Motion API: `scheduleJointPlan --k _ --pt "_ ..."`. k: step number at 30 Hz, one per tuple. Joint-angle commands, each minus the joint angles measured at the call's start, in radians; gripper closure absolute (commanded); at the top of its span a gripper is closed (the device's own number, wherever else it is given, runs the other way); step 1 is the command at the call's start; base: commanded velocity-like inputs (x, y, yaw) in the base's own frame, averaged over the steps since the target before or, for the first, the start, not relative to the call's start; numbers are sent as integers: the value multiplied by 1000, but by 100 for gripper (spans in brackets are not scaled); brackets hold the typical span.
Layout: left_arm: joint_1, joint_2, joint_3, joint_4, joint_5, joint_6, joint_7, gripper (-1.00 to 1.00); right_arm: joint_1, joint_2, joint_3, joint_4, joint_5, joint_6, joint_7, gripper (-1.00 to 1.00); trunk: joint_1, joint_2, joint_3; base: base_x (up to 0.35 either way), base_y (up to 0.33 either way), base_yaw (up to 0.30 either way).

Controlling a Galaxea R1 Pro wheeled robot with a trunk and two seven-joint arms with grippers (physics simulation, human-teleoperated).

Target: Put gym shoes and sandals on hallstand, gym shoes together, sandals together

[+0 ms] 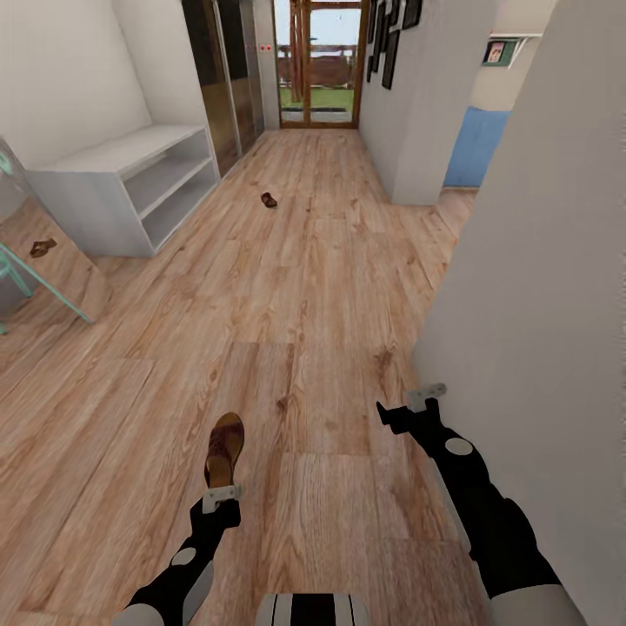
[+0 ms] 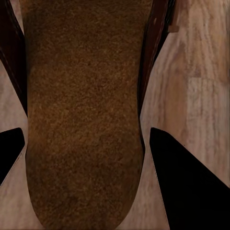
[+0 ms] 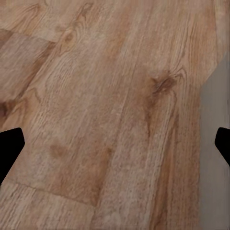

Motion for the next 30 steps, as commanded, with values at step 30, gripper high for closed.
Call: scheduleJointPlan --k 30 --pt "1 -1 8 -1 -9 -4 1 100 -1 1 1 -3 11 5 5 -100 -1 0 42 86 68 0"
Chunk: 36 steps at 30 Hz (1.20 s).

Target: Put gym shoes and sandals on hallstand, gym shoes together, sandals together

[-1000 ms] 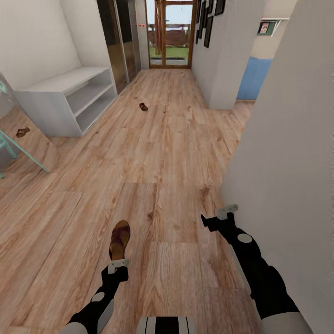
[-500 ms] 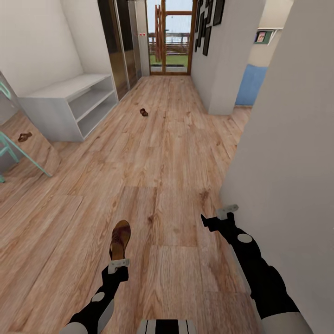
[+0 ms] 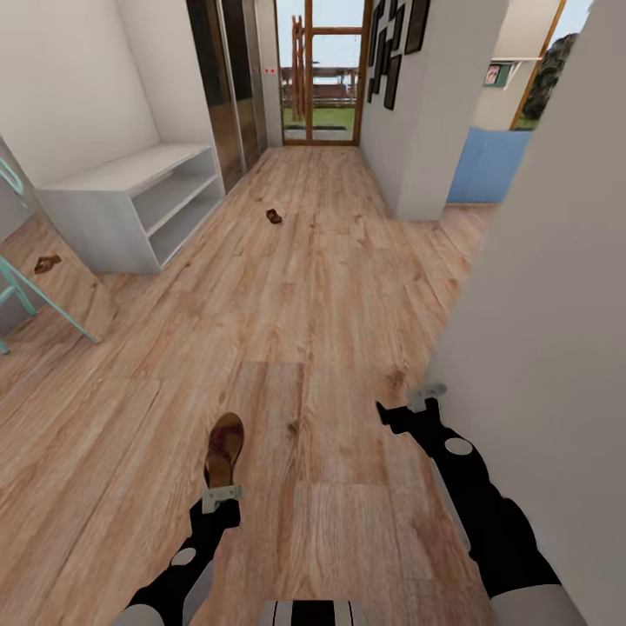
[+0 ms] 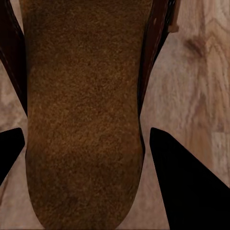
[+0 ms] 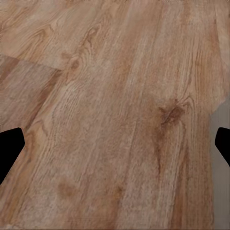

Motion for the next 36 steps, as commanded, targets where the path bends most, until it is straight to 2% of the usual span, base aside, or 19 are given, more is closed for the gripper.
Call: scheduleJointPlan --k 1,11,19,22,31,36 --pt "-1 -1 6 0 -9 -3 0 100 0 0 0 -2 11 6 5 -100 0 0 -1 244 226 0" --pt "1 4 1 -70 -13 11 -8 100 0 -1 1 -1 10 6 6 -100 0 0 -1 239 243 0" --pt "3 57 -1 -84 -17 17 -9 100 0 -8 -3 10 15 5 5 -100 0 0 -1 244 261 0" --pt "9 73 -2 -75 -19 18 -9 100 0 -11 -5 47 15 4 5 -100 0 0 -1 269 242 0" --pt "90 86 -1 -84 -24 13 -5 100 0 -15 -8 168 15 -7 2 -100 0 0 4 279 231 0" --pt "115 95 -1 -84 -22 6 -5 100 0 -15 -9 222 15 -28 -7 -100 0 0 11 283 225 0"
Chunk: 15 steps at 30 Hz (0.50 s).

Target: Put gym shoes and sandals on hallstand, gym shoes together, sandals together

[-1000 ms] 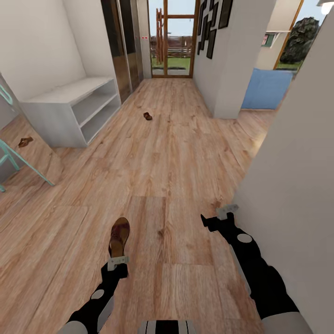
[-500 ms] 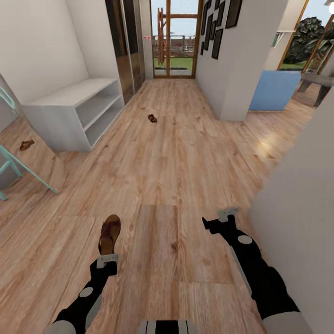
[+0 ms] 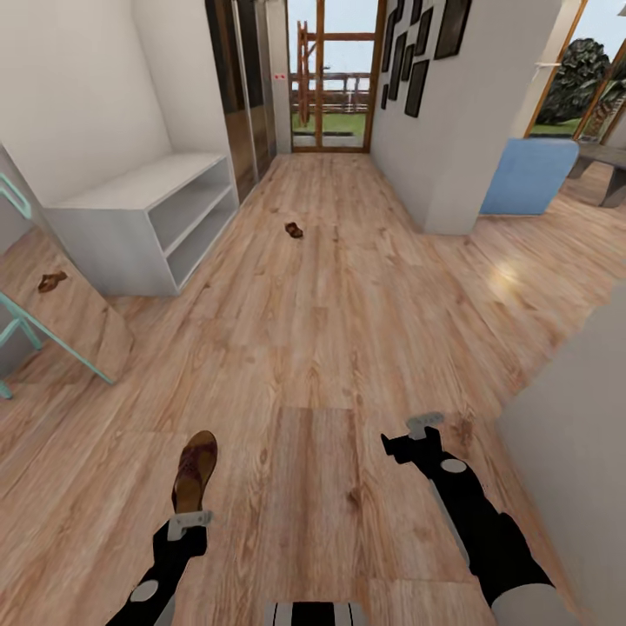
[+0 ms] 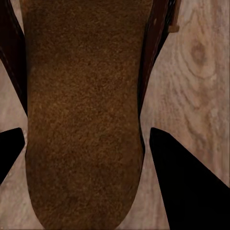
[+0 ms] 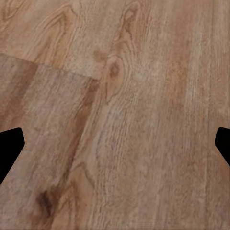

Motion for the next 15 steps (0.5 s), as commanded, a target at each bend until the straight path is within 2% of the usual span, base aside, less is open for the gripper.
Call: scheduleJointPlan --k 1,6,10,11,14,15 --pt "1 2 4 2 -10 -5 0 100 0 -1 1 7 11 2 0 -100 0 0 1 283 224 0" --pt "20 11 4 4 -4 -10 -4 100 3 -2 1 62 11 -43 -63 -100 0 0 9 286 215 0" --pt "49 12 4 0 -1 -12 -4 100 33 -2 1 117 9 -139 -142 -100 0 0 15 292 199 0" --pt "56 12 3 -1 -1 -13 -4 100 47 -1 1 140 9 -194 -172 -100 0 0 16 294 193 0" --pt "63 12 2 -1 -1 -14 -4 100 70 0 1 174 8 -283 -209 -100 0 0 21 295 191 0" --pt "66 12 1 -1 -1 -14 -4 100 85 0 1 199 8 -342 -227 -100 0 0 23 296 189 0"
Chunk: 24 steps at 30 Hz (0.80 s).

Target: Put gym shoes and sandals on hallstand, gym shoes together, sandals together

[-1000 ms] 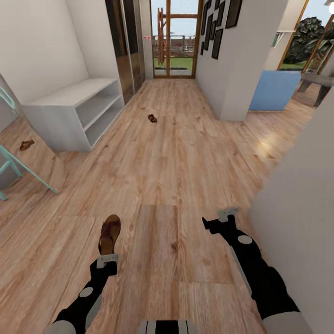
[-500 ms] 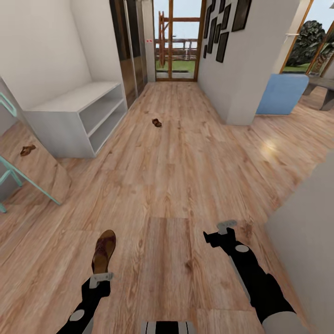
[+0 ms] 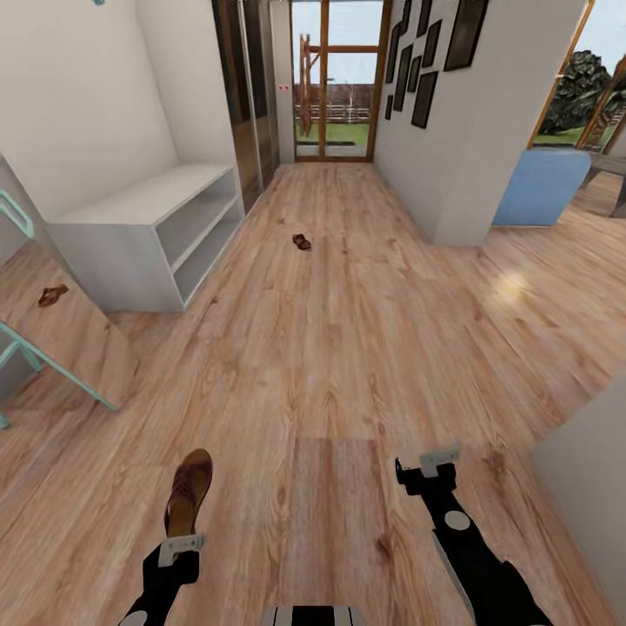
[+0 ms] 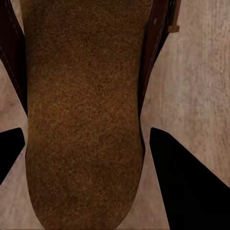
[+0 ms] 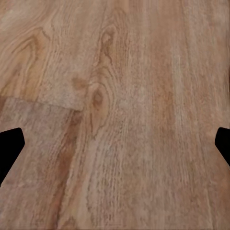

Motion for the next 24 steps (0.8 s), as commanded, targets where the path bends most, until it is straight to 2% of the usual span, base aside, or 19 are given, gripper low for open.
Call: scheduleJointPlan --k 1,3,4,6,8,10,14,15,19,24 --pt "2 -1 5 1 -9 -4 0 100 15 -1 4 29 8 -54 -21 -100 0 0 1 296 188 0" --pt "4 -1 4 4 -10 -4 0 100 35 0 4 81 8 -125 -32 -100 0 0 4 297 187 0" --pt "8 -1 3 6 -10 -4 0 100 49 0 4 151 6 -189 -38 -100 0 0 6 297 187 0" --pt "20 -1 3 2 -9 -6 0 100 56 1 4 232 5 -256 -41 -100 0 0 9 297 187 0" --pt "48 -2 -2 5 -15 -61 -2 100 62 1 3 423 4 -448 -45 -100 0 0 12 146 91 0" --pt "95 -3 -3 1 -18 -108 -3 100 63 3 3 578 4 -587 -46 -100 0 0 14 32 20 0" --pt "106 -5 -4 2 -18 -113 -3 100 63 4 2 599 2 -603 -63 -100 0 0 15 6 4 0" --pt "110 -4 -4 7 -18 -114 -3 100 64 7 3 604 2 -608 -100 -100 0 0 15 2 1 0" --pt "112 -5 -3 11 -18 -115 -3 100 64 11 3 609 1 -610 -159 -100 0 0 16 1 0 0" --pt "112 -5 -3 14 -18 -115 -4 100 64 13 3 630 1 -607 -168 -100 0 0 16 0 0 0"
